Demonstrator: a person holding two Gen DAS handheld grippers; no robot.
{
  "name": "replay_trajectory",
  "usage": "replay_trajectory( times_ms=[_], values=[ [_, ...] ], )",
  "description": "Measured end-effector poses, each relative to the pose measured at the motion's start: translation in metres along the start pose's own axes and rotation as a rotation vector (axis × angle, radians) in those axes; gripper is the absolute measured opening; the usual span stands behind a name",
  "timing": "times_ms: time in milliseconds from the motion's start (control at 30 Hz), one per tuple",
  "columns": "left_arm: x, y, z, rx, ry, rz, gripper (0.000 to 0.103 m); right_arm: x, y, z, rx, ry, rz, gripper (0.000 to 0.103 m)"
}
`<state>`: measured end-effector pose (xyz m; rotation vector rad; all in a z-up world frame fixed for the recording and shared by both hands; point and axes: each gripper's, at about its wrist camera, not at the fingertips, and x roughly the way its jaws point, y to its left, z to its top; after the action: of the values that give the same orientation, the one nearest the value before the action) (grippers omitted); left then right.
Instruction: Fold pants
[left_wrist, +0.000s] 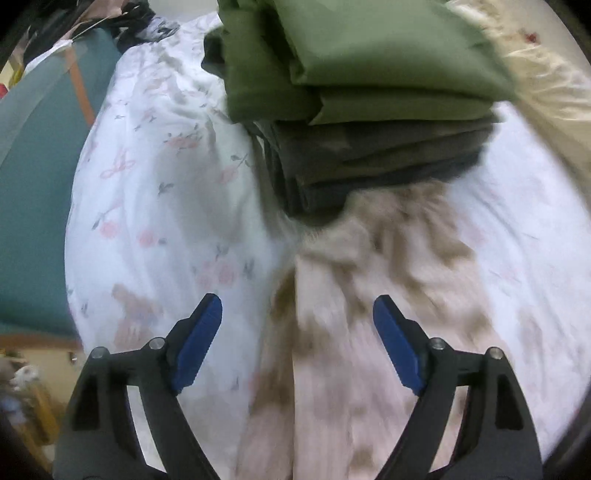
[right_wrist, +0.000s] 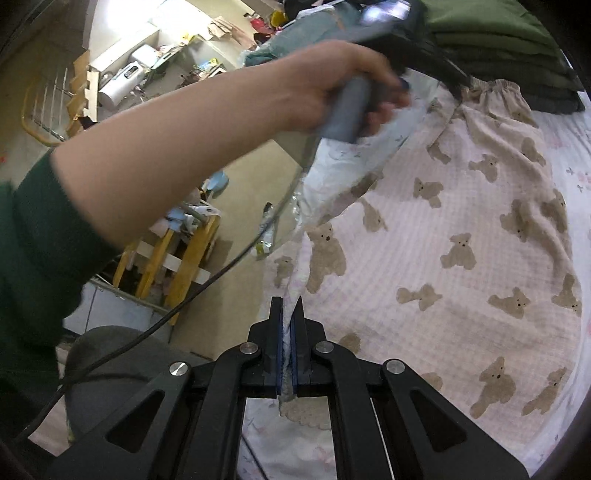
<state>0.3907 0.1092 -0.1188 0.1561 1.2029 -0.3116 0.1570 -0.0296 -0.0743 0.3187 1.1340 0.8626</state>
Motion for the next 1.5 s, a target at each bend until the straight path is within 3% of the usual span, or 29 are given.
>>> replay_trajectory(
  times_ms=[100, 300, 400, 500, 633, 700, 767, 900, 1000, 1100, 1200, 1233, 1267, 1300, 1333, 1400, 1500],
  values=[
    [-0.044, 0.022, -0.039, -0.002, -0.048, -0.04, 0.082, 0.006, -0.001, 0.002, -0.01, 0.008, -0.009, 0.002],
    [-0.116, 0.075, -0.156, -0.143, -0.07, -0.129, 0.086, 0.036, 0.04, 0.012, -0.074, 0.032, -0.005, 0.003],
    [-0.128, 0.099, -0.203, -0.204, -0.054, -0.125, 0.086, 0.06, 0.072, 0.014, -0.125, 0.047, 0.019, 0.003],
    [-0.128, 0.121, -0.238, -0.254, -0.033, -0.151, 0.086, 0.091, 0.09, 0.012, -0.19, 0.069, -0.011, 0.003],
    [-0.124, 0.135, -0.27, -0.301, 0.01, -0.172, 0.086, 0.142, 0.074, 0.007, -0.13, 0.128, -0.041, 0.015],
    [-0.123, 0.135, -0.279, -0.304, 0.019, -0.19, 0.086, 0.163, 0.065, 0.003, -0.097, 0.174, -0.043, 0.042],
    [-0.122, 0.131, -0.284, -0.298, 0.022, -0.223, 0.086, 0.17, 0.063, -0.003, -0.102, 0.199, -0.078, 0.061],
    [-0.105, 0.115, -0.296, -0.27, 0.073, -0.299, 0.086, 0.135, 0.057, -0.005, -0.089, 0.173, -0.082, 0.06],
    [-0.091, 0.094, -0.301, -0.22, 0.108, -0.355, 0.084, 0.076, 0.042, -0.007, -0.059, 0.095, -0.071, 0.061],
    [-0.079, 0.071, -0.304, -0.181, 0.144, -0.422, 0.083, 0.002, 0.003, -0.017, 0.038, -0.007, -0.124, 0.068],
    [-0.066, 0.049, -0.305, -0.118, 0.203, -0.435, 0.054, -0.063, -0.051, -0.034, 0.167, -0.095, -0.228, 0.071],
    [-0.063, 0.041, -0.306, -0.084, 0.218, -0.403, 0.037, -0.081, -0.072, -0.043, 0.222, -0.115, -0.26, 0.071],
    [-0.062, 0.033, -0.305, -0.04, 0.221, -0.344, 0.025, -0.094, -0.089, -0.05, 0.276, -0.126, -0.289, 0.071],
    [-0.063, 0.029, -0.306, -0.023, 0.224, -0.31, 0.019, -0.104, -0.107, -0.061, 0.34, -0.13, -0.309, 0.072],
    [-0.065, 0.028, -0.305, -0.023, 0.229, -0.298, 0.006, -0.107, -0.125, -0.074, 0.402, -0.118, -0.309, 0.072],
    [-0.075, 0.023, -0.303, -0.025, 0.23, -0.278, 0.004, -0.105, -0.146, -0.096, 0.489, -0.088, -0.288, 0.073],
    [-0.096, 0.011, -0.297, 0.01, 0.206, -0.24, 0.002, -0.085, -0.164, -0.121, 0.565, -0.049, -0.188, 0.073]
  ],
)
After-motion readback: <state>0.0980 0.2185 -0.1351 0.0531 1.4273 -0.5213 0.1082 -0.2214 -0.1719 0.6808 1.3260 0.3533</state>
